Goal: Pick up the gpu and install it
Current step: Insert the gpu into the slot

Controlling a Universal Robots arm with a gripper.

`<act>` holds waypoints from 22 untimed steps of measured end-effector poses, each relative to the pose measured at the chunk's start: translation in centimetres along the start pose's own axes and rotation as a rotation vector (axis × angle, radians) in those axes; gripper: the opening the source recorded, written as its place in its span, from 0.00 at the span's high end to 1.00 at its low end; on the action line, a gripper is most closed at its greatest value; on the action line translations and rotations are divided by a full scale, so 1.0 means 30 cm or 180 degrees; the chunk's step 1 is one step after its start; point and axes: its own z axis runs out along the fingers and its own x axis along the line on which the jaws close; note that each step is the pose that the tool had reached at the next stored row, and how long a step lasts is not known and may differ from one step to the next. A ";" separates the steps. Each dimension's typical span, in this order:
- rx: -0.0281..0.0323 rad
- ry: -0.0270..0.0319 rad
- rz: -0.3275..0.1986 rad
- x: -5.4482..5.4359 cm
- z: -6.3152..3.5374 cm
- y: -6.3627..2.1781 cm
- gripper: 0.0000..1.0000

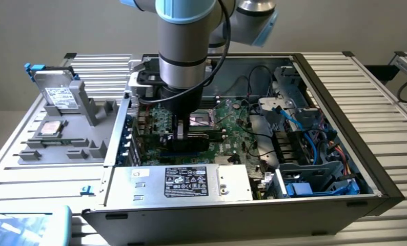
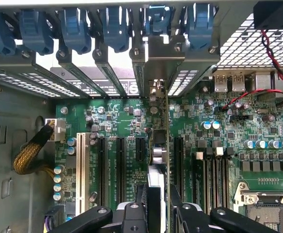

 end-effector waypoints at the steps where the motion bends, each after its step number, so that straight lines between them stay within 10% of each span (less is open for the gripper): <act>1: 0.0001 0.0000 0.0000 0.000 0.000 0.001 0.72; 22: 0.0004 -0.0005 -0.0021 0.006 0.002 0.007 0.72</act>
